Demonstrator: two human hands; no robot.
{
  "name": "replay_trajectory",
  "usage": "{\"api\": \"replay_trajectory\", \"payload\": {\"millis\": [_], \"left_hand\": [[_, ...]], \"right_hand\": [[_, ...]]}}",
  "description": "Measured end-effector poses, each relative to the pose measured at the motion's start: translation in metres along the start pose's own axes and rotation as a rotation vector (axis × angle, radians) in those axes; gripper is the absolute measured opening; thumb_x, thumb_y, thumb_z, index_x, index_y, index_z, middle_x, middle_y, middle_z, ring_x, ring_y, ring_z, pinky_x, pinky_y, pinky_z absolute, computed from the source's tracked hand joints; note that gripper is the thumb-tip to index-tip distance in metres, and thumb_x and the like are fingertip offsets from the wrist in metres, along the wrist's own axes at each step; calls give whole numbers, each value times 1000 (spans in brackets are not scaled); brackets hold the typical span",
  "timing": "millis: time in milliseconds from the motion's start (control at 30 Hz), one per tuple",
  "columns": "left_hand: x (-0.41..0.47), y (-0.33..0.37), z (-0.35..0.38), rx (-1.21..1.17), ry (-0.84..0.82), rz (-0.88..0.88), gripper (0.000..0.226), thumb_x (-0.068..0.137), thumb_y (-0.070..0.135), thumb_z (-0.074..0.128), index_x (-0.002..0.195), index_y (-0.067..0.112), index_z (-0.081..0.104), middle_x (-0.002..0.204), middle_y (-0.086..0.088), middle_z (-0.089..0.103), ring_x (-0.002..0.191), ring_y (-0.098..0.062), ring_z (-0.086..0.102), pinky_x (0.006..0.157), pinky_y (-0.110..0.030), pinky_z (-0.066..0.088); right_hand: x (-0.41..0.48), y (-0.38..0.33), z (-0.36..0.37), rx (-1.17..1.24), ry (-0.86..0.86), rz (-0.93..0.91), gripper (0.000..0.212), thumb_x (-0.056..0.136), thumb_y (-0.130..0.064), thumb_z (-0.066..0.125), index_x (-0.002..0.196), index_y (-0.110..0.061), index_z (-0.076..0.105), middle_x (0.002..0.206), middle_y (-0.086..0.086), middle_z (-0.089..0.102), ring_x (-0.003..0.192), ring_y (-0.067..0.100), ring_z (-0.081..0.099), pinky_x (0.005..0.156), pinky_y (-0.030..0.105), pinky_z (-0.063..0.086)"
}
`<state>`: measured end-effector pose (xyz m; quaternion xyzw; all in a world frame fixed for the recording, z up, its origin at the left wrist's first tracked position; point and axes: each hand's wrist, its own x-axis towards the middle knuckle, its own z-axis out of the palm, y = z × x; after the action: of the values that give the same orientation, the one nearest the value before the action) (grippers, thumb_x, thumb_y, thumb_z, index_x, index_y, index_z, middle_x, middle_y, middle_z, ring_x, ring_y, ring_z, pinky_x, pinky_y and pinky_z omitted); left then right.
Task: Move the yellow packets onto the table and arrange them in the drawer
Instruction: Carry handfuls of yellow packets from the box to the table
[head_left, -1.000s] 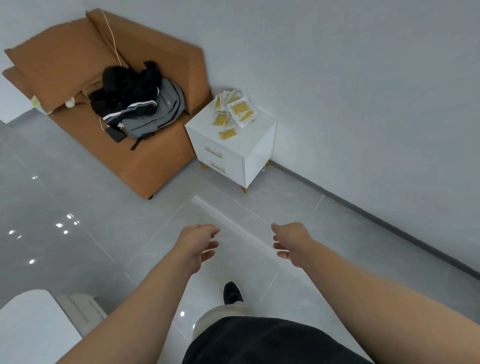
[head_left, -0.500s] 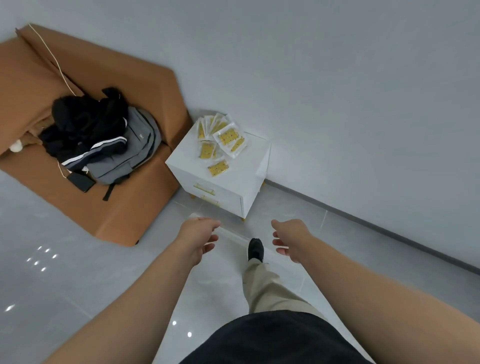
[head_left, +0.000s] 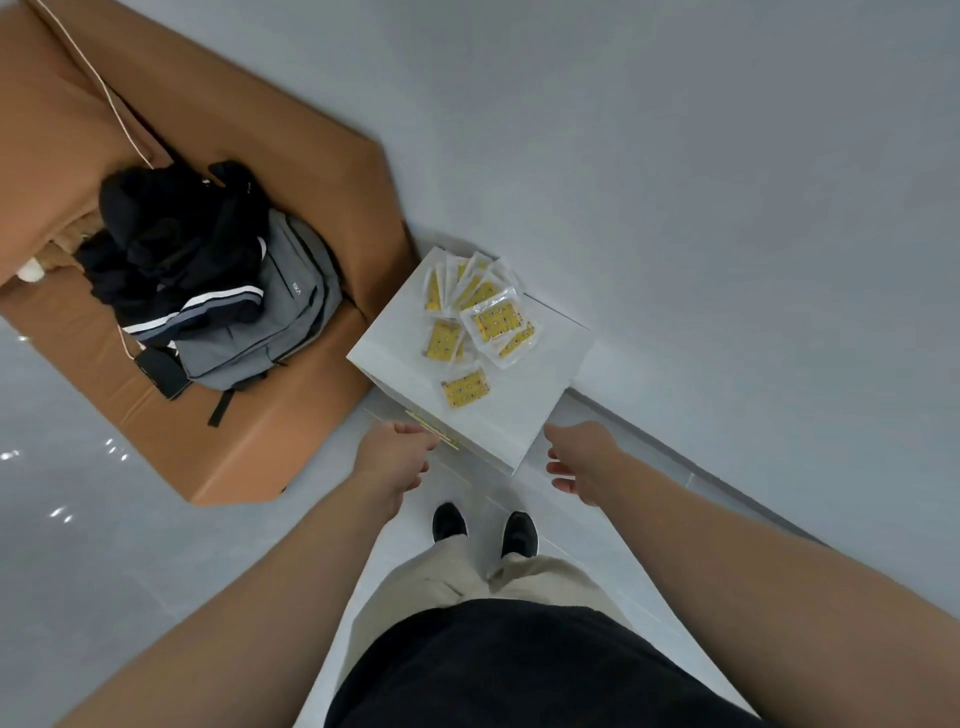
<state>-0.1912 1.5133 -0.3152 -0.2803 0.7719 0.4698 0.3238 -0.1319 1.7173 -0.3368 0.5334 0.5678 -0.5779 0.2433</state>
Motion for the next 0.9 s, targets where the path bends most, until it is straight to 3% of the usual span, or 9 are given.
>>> {"api": "replay_trajectory", "payload": {"millis": [133,300,367,500,600,733,900], "left_hand": [[47,22,11,31,-21,-17,20,90,12,71,103,11,57,93,-8,60,80,-22,56,64,-31,47],[111,38,25,133,-63,-25,28,86,17,74,107,13,56,111,-13,64,87,-23,59,84,-39,53],[130,45,28,217,-79,-29,32,86,18,75,111,12,55,113,-12,62,89,-23,57,83,-36,51],[166,61,34,378,-79,-4,44,85,22,76,122,11,55,121,-8,57,91,-21,54,76,-30,45],[195,72,40,484,-76,2,54,82,27,79,126,11,52,130,-10,54,94,-22,54,74,-32,47],[240,76,61,652,-55,36,72,78,36,83,136,12,46,137,-11,46,120,-31,55,96,-42,51],[298,66,95,875,-39,134,93,77,46,82,148,14,32,152,-10,30,137,-32,34,103,-47,43]], "right_hand": [[30,-33,9,-9,3,39,20,101,-25,57,107,-6,57,90,8,56,71,19,55,61,32,48],[65,-67,20,-25,55,103,24,101,-28,57,111,-6,58,87,6,55,70,19,55,65,34,51],[76,-78,23,-11,67,148,23,101,-28,57,109,-7,56,90,5,55,73,19,56,75,37,53],[105,-104,32,-22,80,185,34,100,-33,59,119,-5,57,104,8,58,80,20,60,79,39,57],[128,-122,41,-12,78,220,34,100,-35,61,115,-5,57,98,7,57,86,23,61,80,39,58],[167,-141,53,0,43,271,31,98,-38,64,103,-9,54,97,4,56,95,25,61,89,40,58],[225,-152,75,15,-13,368,68,85,-55,75,131,-10,53,123,8,53,112,30,58,94,44,58]]}}
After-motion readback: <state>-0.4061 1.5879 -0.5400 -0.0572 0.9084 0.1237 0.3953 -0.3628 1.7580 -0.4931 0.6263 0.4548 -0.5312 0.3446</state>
